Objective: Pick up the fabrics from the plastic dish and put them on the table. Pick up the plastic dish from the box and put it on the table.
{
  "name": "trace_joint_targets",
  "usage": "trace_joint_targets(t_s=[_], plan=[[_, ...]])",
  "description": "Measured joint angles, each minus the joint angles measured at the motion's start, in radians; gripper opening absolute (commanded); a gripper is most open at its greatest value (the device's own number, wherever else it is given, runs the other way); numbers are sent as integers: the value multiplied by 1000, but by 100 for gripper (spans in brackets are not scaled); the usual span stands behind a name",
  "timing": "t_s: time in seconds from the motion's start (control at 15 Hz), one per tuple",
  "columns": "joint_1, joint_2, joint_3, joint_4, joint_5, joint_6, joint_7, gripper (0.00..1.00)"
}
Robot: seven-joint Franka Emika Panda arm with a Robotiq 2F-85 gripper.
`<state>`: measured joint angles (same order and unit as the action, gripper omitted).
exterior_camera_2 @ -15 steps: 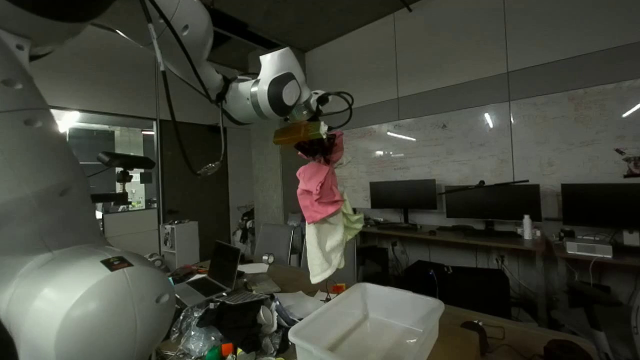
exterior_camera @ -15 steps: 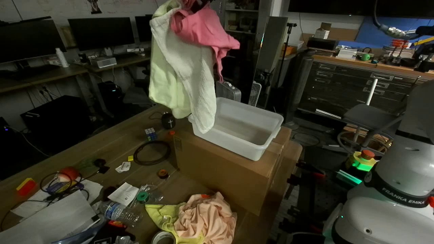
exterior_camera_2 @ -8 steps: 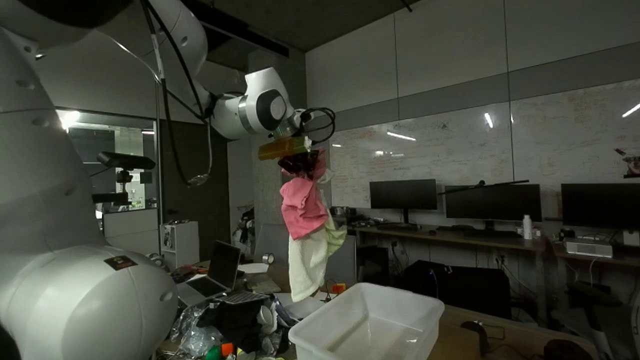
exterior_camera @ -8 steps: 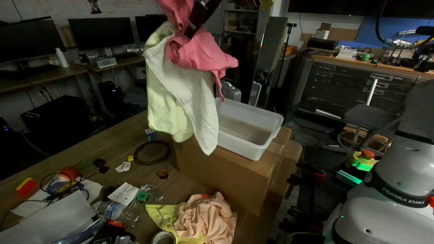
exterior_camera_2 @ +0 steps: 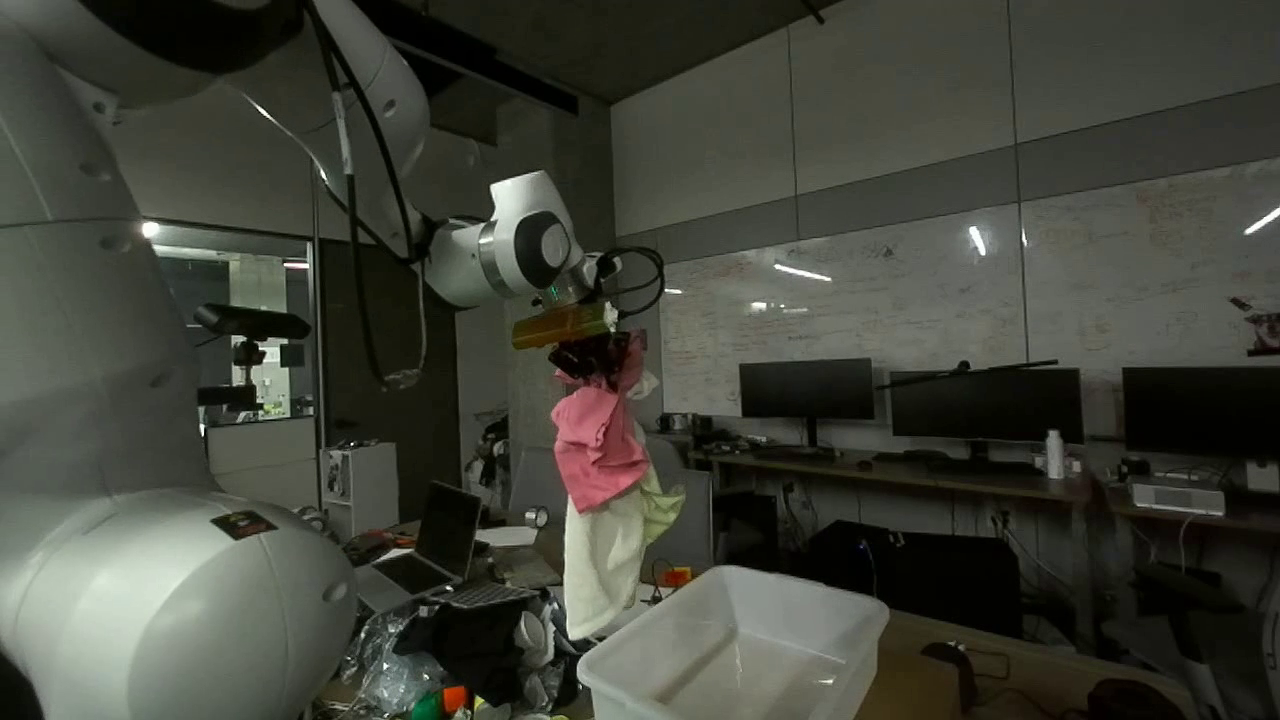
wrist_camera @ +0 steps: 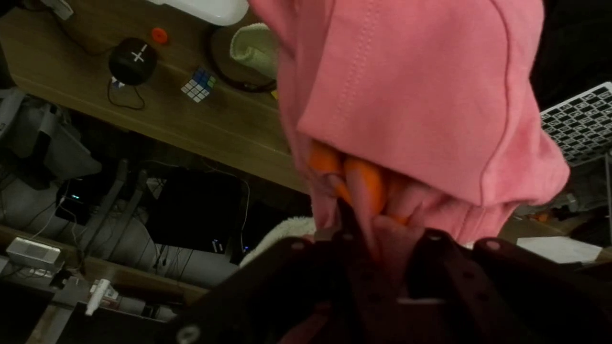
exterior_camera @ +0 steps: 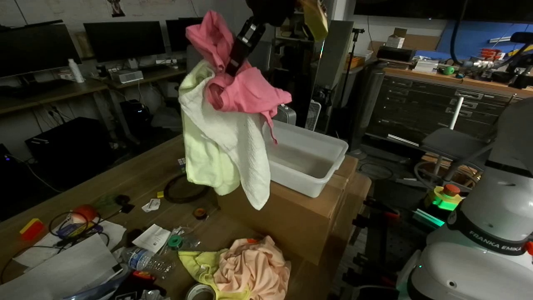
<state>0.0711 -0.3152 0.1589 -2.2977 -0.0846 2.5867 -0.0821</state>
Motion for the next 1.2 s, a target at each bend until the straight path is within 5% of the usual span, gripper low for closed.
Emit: trace_joint_targets(t_s=[0.47, 1.2], plan=[[0, 16, 0, 0, -8, -2, 1, 99], [-8, 21, -12, 0, -10, -15, 7, 100]])
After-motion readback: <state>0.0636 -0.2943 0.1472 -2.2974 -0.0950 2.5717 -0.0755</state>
